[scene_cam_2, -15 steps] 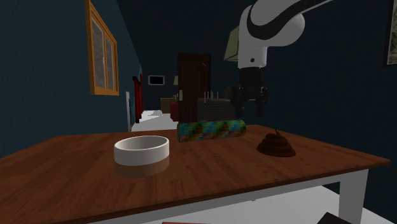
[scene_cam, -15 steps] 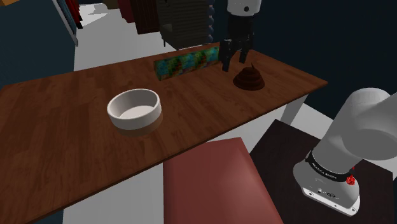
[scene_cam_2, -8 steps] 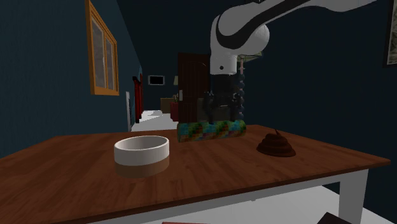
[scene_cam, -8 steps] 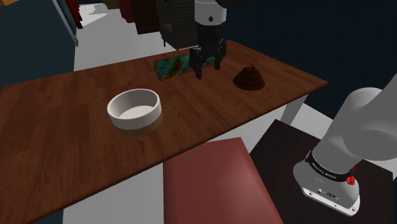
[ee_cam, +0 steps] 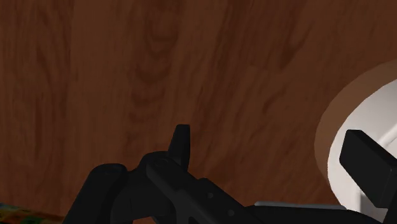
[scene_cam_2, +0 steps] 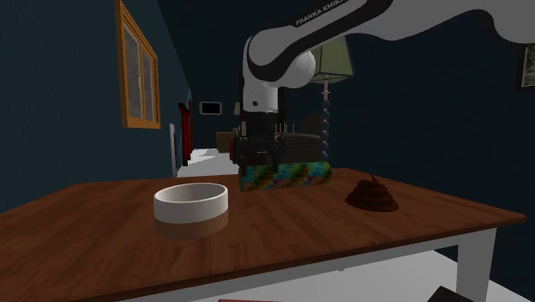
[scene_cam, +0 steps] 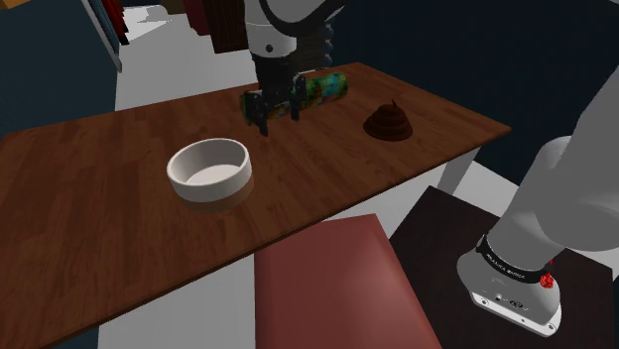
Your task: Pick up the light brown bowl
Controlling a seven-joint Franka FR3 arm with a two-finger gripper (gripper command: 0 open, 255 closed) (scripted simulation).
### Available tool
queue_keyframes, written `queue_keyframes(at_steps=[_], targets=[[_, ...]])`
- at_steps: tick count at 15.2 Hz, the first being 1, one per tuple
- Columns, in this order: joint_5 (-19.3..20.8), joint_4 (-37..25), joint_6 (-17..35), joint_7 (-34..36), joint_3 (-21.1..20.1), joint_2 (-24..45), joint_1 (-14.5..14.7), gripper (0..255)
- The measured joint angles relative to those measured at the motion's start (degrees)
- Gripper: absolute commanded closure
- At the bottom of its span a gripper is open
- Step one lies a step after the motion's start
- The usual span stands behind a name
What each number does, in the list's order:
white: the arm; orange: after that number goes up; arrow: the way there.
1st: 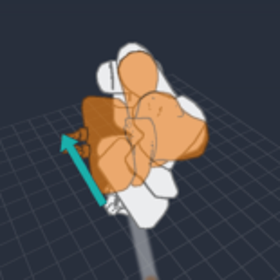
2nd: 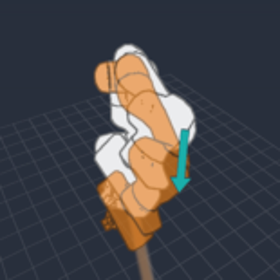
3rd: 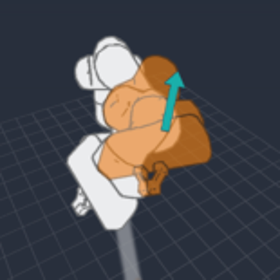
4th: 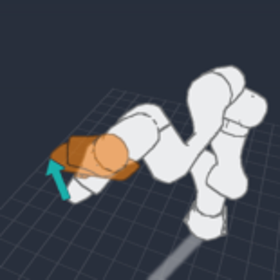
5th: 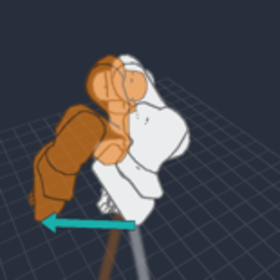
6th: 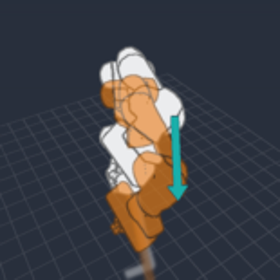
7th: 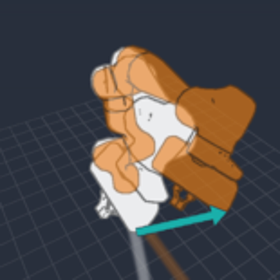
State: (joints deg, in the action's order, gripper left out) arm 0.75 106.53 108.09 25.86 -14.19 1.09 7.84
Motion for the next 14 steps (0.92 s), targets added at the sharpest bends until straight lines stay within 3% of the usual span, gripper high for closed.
queue_keyframes(at_steps=[8,14], targets=[[4.4,-18.6,-2.3,5.5,-2.0,17.3,4.4,0],[4.9,-17.1,0.8,5.9,-2.0,19.0,4.7,0]])
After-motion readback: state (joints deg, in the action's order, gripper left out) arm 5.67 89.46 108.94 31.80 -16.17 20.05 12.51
